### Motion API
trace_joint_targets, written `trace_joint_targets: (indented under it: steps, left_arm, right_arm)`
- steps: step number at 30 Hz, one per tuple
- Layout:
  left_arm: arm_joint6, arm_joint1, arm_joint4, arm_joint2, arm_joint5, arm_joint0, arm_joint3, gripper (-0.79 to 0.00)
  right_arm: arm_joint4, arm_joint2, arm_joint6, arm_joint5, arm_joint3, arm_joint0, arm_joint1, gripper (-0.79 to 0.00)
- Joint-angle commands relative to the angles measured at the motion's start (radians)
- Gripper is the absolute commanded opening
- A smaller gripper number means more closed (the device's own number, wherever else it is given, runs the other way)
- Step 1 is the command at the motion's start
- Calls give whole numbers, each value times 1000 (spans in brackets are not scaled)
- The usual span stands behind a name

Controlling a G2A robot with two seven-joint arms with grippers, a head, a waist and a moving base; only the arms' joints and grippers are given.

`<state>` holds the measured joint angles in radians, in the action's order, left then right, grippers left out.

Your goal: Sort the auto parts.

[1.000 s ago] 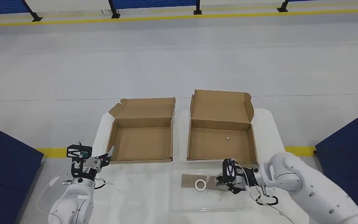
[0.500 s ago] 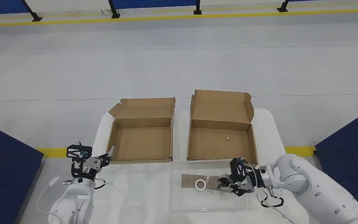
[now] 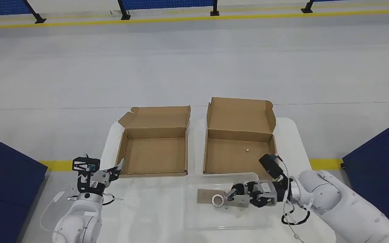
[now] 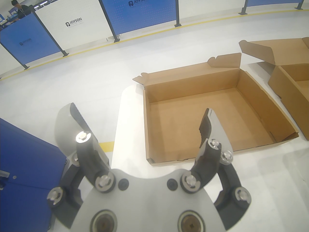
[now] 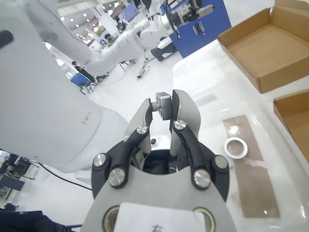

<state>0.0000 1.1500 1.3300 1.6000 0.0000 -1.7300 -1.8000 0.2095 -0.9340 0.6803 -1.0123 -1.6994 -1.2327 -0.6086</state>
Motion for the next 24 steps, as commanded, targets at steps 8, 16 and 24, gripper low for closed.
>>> trace_joint_targets:
  steps: [8, 16, 24]
  left_arm:
    - [0, 0, 0, 0, 0, 0, 0, 0]
    - [0, 0, 0, 0, 0, 0, 0, 0]
    - [0, 0, 0, 0, 0, 0, 0, 0]
  right_arm:
    - [319, -42, 128, 0, -6, -20, -11, -785]
    - [314, -44, 128, 0, 2, -20, -11, -785]
    - [502, -40, 129, 2, -106, -36, -14, -785]
